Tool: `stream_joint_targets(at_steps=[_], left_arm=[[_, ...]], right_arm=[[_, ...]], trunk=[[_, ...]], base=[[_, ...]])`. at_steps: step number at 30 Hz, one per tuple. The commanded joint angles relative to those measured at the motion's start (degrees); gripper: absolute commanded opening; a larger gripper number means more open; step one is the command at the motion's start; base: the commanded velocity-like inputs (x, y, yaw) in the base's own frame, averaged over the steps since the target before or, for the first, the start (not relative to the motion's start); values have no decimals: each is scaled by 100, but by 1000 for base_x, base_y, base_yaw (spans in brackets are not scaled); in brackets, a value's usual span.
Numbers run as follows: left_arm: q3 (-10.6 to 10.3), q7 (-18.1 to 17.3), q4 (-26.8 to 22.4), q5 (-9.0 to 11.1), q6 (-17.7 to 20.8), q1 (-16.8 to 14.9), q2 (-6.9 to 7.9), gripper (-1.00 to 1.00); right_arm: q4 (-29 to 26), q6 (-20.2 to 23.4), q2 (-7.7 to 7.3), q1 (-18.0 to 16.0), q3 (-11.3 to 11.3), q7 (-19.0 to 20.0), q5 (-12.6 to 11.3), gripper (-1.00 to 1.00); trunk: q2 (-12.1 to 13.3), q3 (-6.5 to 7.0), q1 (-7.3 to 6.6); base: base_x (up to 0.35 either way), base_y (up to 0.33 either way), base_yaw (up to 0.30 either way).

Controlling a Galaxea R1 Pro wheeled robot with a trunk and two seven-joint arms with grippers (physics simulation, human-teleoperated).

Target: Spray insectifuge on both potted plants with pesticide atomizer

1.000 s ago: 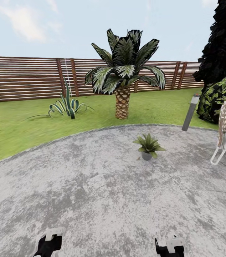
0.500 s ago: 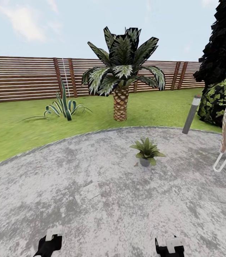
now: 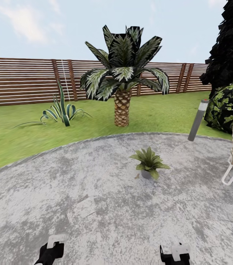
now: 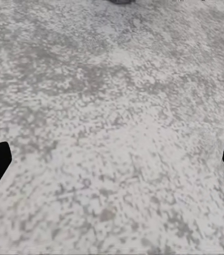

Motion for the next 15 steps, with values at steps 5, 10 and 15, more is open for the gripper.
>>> stream_joint_targets(at_steps=[5, 10, 15], left_arm=[[-50, 26, 3, 43, -20, -3, 4, -100], [-51, 26, 3, 42, -20, -3, 3, -100], [-52, 26, 3, 42, -20, -3, 3, -100]], right_arm=[[7, -16, 4, -4, -42, -18, 61, 100], [7, -16, 5, -4, -42, -18, 61, 100], [7, -16, 5, -4, -42, -18, 61, 100]], trunk=[[-2, -5, 2], [-2, -5, 2], [-2, -5, 2]], base=[[279, -167, 0], [280, -167, 0], [264, -178, 0]])
